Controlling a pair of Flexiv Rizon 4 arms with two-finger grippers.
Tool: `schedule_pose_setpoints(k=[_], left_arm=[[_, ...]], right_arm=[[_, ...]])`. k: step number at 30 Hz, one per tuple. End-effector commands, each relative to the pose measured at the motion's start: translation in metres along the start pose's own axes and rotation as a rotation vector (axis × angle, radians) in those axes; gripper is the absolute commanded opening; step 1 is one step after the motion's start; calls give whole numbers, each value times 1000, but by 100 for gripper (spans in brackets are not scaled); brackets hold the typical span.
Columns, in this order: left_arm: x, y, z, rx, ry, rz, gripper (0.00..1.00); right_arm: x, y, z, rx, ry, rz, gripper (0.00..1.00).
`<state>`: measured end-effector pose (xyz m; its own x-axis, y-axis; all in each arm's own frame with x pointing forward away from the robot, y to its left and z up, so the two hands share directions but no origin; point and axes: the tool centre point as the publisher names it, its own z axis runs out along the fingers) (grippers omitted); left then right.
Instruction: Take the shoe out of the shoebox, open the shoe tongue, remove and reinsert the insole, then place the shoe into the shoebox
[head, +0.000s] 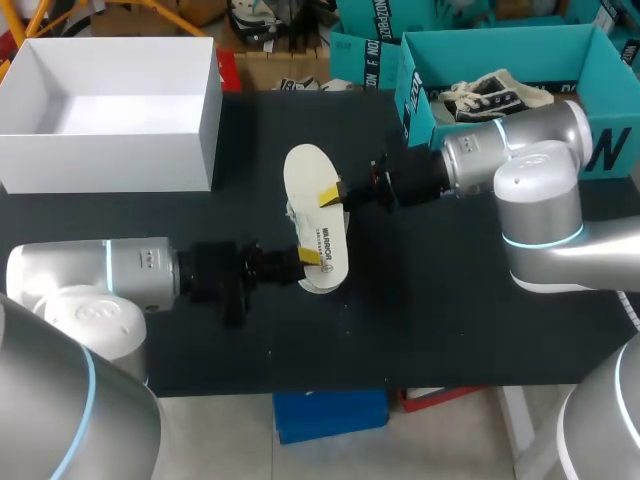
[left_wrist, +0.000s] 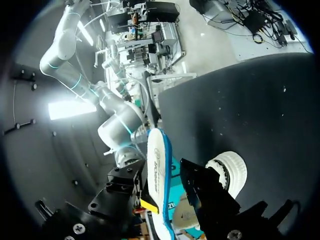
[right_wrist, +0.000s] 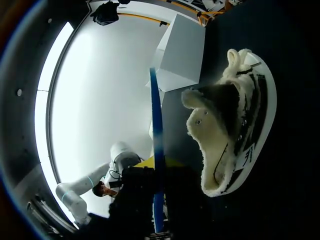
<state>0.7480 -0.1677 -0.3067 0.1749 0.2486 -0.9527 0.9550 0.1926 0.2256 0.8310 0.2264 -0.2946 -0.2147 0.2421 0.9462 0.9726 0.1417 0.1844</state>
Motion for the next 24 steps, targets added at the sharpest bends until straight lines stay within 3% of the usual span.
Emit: schedule_pose_setpoints(k=[1, 6, 13, 18, 24], left_arm=[[-10, -3, -11, -16, 136, -9, 100], [-18, 9, -29, -20, 361, 35, 100], [-50, 32, -57, -4, 599, 123, 100], [-63, 48, -61, -1, 755, 147, 100], [-77, 63, -56, 23, 855, 166, 100]], right_arm=[[-1, 1, 2, 0, 0, 1, 0], [-1, 1, 2, 0, 0, 1, 0], [-1, 1, 2, 0, 0, 1, 0], [-1, 1, 2, 0, 0, 1, 0], [-1, 1, 2, 0, 0, 1, 0]])
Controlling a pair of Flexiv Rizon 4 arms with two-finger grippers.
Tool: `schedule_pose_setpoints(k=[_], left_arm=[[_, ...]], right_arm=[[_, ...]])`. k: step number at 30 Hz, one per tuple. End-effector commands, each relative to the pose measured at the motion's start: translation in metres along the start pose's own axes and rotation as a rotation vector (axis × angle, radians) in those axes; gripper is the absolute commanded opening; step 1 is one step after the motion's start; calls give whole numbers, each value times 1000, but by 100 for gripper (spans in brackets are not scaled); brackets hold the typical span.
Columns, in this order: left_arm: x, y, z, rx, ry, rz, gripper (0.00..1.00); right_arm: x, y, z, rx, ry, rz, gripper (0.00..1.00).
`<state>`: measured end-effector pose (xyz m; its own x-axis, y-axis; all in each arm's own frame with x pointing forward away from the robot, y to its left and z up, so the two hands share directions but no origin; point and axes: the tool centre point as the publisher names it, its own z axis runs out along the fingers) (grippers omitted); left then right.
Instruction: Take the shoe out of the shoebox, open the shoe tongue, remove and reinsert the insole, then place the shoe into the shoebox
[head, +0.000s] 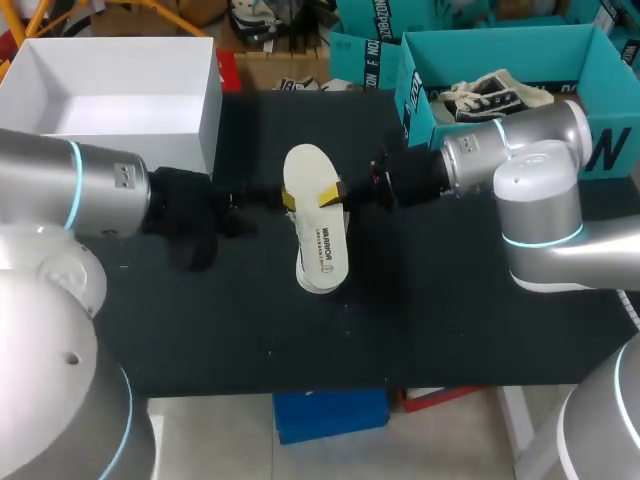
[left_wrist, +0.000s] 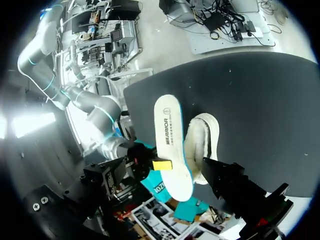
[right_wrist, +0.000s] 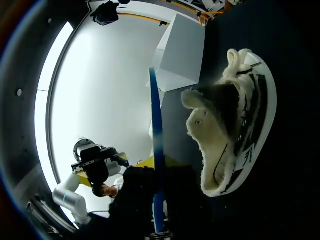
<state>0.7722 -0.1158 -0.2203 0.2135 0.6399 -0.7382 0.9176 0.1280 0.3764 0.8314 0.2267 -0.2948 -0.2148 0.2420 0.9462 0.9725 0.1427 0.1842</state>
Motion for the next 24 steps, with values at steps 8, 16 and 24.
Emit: schedule_pose_setpoints(k=[8, 16, 24], left_arm=[[-17, 29, 8, 109, 571, 33, 100], [-28, 43, 6, 6, 610, 32, 100], [-32, 43, 5, -5, 589, 50, 100]], right_arm=[[0, 0, 2, -1, 0, 1, 0], [0, 0, 2, -1, 0, 1, 0], [0, 0, 2, -1, 0, 1, 0]])
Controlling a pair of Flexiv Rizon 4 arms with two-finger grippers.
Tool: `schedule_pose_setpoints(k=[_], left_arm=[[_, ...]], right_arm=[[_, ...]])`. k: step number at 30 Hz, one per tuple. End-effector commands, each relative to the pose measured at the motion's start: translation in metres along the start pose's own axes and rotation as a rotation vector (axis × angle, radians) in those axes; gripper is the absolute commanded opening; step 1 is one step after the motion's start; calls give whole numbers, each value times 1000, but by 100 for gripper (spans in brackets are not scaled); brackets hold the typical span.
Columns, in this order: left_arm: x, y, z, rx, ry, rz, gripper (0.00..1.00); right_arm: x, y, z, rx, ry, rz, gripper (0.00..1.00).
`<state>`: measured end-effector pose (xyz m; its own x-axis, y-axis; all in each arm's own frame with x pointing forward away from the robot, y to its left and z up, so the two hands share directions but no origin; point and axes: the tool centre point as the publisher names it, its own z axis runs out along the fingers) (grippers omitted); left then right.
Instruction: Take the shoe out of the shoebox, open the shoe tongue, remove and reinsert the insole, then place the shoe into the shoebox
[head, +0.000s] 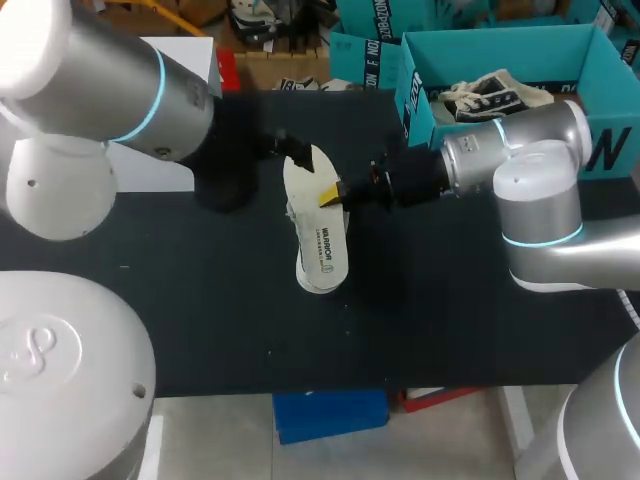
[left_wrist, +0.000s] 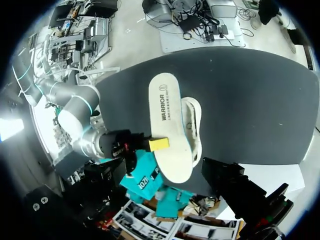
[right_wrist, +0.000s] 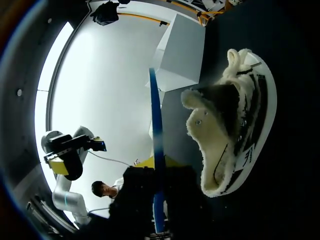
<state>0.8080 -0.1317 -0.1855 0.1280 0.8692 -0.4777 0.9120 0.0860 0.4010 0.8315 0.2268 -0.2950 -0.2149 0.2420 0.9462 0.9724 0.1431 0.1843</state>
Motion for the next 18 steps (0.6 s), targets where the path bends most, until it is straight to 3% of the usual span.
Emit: schedule_pose_setpoints(k=[1, 8, 14, 15, 18], left_arm=[[-3, -1, 0, -7, 233, -1, 100], [-3, -1, 0, -7, 233, -1, 100], [-5, 0, 11, 146, 238, -92, 100], [-5, 1, 14, 146, 292, -107, 100], [-9, 1, 18, 144, 309, -117, 100]], right_arm=[[0, 0, 1, -1, 0, 1, 0], [0, 0, 1, -1, 0, 1, 0], [0, 0, 1, -1, 0, 1, 0], [0, 0, 1, -1, 0, 1, 0], [0, 0, 1, -1, 0, 1, 0]])
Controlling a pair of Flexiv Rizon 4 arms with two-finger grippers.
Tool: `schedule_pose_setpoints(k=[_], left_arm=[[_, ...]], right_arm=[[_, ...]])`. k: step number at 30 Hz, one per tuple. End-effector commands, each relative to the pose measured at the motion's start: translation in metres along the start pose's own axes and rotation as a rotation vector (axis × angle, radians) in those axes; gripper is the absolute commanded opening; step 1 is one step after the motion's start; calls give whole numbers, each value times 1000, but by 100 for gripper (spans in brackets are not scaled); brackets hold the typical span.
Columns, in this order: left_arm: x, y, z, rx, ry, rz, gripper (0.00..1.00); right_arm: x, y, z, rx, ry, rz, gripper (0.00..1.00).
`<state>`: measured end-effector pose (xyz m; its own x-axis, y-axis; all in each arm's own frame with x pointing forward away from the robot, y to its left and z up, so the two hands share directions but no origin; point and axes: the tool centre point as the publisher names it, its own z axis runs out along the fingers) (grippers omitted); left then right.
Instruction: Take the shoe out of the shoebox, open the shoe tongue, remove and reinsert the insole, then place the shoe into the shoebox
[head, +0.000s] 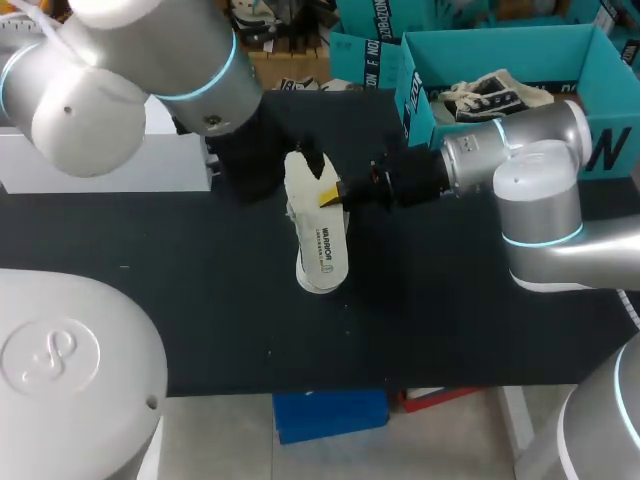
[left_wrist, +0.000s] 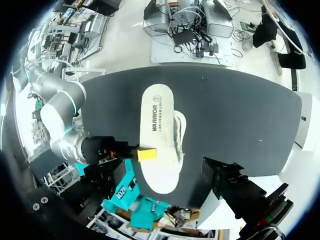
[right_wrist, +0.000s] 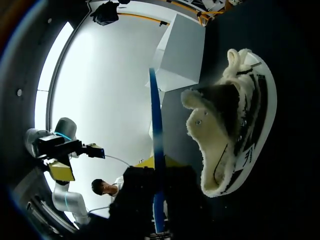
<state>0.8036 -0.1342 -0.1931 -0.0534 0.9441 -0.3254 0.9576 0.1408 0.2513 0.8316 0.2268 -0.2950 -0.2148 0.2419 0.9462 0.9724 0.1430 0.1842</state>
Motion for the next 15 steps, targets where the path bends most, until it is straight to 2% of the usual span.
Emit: schedule_pose_setpoints(k=[1, 9, 15], left_arm=[[-14, 8, 9, 18, 98, -1, 100], [-34, -8, 10, 26, 129, 3, 100], [-44, -21, 11, -1, 174, -8, 100]], right_arm=[[0, 0, 1, -1, -1, 1, 0], [0, 0, 1, -1, -1, 1, 0], [0, 0, 1, -1, -1, 1, 0]])
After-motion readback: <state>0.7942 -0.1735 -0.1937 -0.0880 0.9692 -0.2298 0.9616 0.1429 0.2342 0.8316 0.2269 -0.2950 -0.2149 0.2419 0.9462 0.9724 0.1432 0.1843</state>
